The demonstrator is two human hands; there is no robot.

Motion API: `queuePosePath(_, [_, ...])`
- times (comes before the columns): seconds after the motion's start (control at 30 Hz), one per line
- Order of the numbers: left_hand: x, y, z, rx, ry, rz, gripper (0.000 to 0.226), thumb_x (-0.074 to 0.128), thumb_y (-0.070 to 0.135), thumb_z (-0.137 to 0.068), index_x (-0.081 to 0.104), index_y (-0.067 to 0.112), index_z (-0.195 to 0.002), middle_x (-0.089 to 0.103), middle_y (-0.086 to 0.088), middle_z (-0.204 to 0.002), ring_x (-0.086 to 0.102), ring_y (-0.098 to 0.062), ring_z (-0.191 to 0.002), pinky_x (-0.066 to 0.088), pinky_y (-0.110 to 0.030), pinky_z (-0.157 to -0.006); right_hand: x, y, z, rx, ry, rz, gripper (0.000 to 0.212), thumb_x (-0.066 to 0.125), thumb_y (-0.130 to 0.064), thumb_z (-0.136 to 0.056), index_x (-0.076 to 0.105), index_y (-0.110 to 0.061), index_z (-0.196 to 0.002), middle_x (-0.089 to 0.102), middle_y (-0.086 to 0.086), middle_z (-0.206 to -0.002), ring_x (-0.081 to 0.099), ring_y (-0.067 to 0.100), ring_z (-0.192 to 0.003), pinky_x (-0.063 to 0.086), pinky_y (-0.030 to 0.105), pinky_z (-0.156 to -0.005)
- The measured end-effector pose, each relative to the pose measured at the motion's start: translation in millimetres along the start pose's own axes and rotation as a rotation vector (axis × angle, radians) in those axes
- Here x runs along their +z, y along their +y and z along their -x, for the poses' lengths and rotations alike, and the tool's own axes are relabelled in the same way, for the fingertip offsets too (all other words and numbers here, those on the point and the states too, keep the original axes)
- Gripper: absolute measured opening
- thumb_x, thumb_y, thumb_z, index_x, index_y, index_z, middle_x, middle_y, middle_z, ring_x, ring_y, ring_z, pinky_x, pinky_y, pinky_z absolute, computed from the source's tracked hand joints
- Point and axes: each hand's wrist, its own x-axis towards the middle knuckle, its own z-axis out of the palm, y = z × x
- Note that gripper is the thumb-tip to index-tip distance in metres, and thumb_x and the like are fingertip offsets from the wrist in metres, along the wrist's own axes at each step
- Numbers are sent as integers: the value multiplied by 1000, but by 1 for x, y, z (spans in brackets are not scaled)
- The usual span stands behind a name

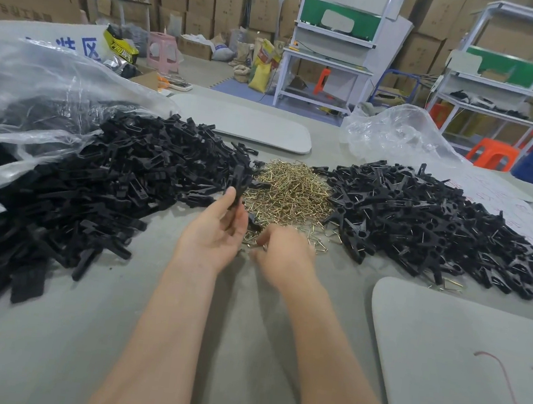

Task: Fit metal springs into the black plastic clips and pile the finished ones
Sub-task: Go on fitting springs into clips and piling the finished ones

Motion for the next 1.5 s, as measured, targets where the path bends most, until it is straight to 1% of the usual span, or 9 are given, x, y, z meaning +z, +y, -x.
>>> queuePosePath(0.17, [0,0,2,-65,-46,34,7,68,1,-79,62,0,-83,61,-14,-84,63,-17,-82,59,-29,-74,1,1,-4,21,-39,20,31,60,-32,-91,53,-17,-117,57,6,-119,50,28,-117,34,39,-98])
queuePosePath(0.33, [0,-1,1,-111,-122,104,43,69,0,-65,62,-3,-107,62,-16,-91,64,-20,-85,59,-30,-70,2,2,-6,19,-35,-19,22,62,-26,-89,56,-17,-108,63,4,-112,54,27,-112,35,36,-94])
queuePosePath(0.43, [0,-5,1,-176,-151,9,21,68,12,-71,66,1,-89,66,-9,-85,63,-14,-82,58,-28,-70,-3,6,-5,-62,14,-85,6,61,-17,-88,58,-21,-92,64,6,-102,58,28,-101,44,33,-85])
queuePosePath(0.67, [5,-11,2,-152,-177,-9,14,68,3,-74,62,0,-86,61,-11,-81,61,-15,-79,59,-23,-66,-33,27,1,-15,279,-959,11,59,-9,-92,58,-19,-90,65,2,-70,63,9,-53,54,24,-53])
queuePosePath(0.73, [5,-15,2,17,-178,-241,9,67,0,-80,63,0,-88,64,-10,-81,64,-15,-77,58,-22,-72,-43,31,1,35,251,-1230,14,59,-2,-91,64,-14,-94,69,4,-69,66,8,-58,53,17,-57])
queuePosePath(0.83, [1,-24,-2,604,-16,-1164,17,71,10,-83,60,17,-93,64,6,-85,60,-3,-78,46,-6,-68,-52,38,1,52,208,-1449,20,57,3,-91,64,-10,-104,72,5,-72,70,11,-69,53,13,-65])
queuePosePath(1.0, [-7,-33,-7,944,-83,-1579,21,68,8,-83,62,16,-101,64,3,-99,59,-16,-88,48,-30,-82,-51,38,2,24,267,-1136,5,61,-4,-90,64,-5,-95,72,2,-70,71,11,-68,52,14,-59])
queuePosePath(1.17, [-9,-33,-8,1047,-116,-1646,24,69,7,-82,63,17,-102,61,7,-99,54,-11,-85,46,-27,-79,-48,42,1,40,317,-773,14,72,-21,-82,67,-26,-70,70,-5,-73,65,10,-75,49,24,-75])
queuePosePath(1.5, [-7,-30,-4,1004,-320,-1671,23,69,4,-81,65,15,-101,59,10,-95,58,-13,-90,50,-36,-87,-52,47,1,78,186,-782,15,73,-14,-79,69,-21,-67,61,-4,-59,51,8,-56,41,23,-60])
